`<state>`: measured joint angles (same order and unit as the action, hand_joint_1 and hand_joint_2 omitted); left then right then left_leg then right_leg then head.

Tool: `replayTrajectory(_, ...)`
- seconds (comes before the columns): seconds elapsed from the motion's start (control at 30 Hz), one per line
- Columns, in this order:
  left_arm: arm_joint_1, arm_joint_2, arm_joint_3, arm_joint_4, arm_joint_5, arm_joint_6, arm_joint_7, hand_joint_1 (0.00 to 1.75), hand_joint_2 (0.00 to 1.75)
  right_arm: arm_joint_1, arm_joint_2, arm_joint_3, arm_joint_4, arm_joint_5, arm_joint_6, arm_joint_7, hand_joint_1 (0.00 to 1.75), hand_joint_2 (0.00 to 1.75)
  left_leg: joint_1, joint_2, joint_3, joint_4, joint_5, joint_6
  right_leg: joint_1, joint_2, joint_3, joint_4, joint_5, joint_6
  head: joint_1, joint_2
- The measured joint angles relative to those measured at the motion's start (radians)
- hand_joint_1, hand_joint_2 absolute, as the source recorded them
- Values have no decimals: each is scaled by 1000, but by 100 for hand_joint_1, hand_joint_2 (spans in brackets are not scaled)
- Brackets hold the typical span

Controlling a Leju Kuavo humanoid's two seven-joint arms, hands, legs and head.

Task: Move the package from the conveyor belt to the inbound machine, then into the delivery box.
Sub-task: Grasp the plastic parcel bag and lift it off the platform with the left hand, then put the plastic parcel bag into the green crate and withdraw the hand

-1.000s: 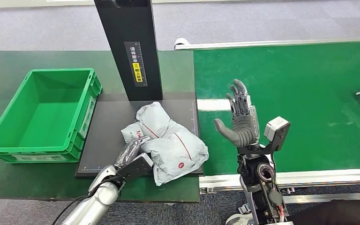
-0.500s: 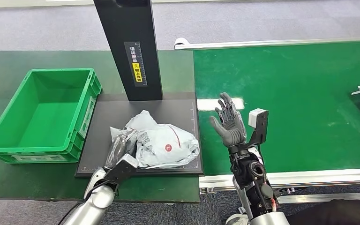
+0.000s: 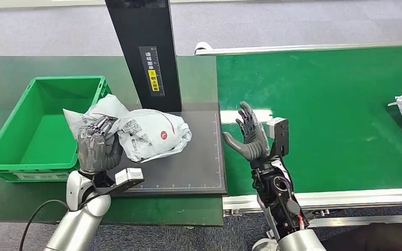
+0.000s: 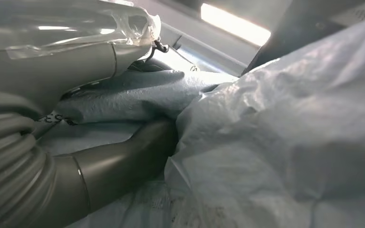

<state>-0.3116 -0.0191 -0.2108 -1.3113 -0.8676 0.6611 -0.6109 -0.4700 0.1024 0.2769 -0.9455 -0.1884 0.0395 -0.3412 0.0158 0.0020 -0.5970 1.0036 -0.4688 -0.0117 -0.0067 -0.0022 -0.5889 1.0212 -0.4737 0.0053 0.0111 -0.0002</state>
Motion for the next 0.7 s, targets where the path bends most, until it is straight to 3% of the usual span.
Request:
replayTrajectory(0.13, -19, -17, 98, -31, -124, 0, -64, 175, 175, -8, -4, 16, 17, -23, 17, -3, 0, 175, 0, 0, -1, 0, 0, 0, 0, 0, -1, 0, 0, 0, 0, 0)
replayTrajectory(0.27, -107, -36, 279, -34, -295, 0, -67, 175, 175, -14, -10, 35, 35, -47, 20, -9, 0, 175, 0, 1, -1, 0, 0, 0, 0, 0, -2, 0, 0, 0, 0, 0)
replayTrajectory(0.47, -286, -3, 514, 147, -448, 0, 157, 175, 175, -15, -23, 57, 43, -67, 12, -10, 0, 175, 1, 3, 0, 0, 1, -1, 1, 2, -2, 2, 1, -1, 0, 0)
replayTrajectory(0.63, -344, 31, 589, 246, -472, 0, 206, 175, 175, -15, -30, 69, 45, -71, 11, -10, 0, 175, 1, 2, -2, 0, 1, -1, 1, 2, -2, 1, 1, -1, 0, 0)
replayTrajectory(0.7, -355, 44, 601, 277, -516, 0, 281, 175, 175, -15, -31, 74, 46, -72, 9, -10, 0, 175, 1, 3, -2, 0, 1, -1, 1, 2, -3, 1, 1, -1, 0, 0)
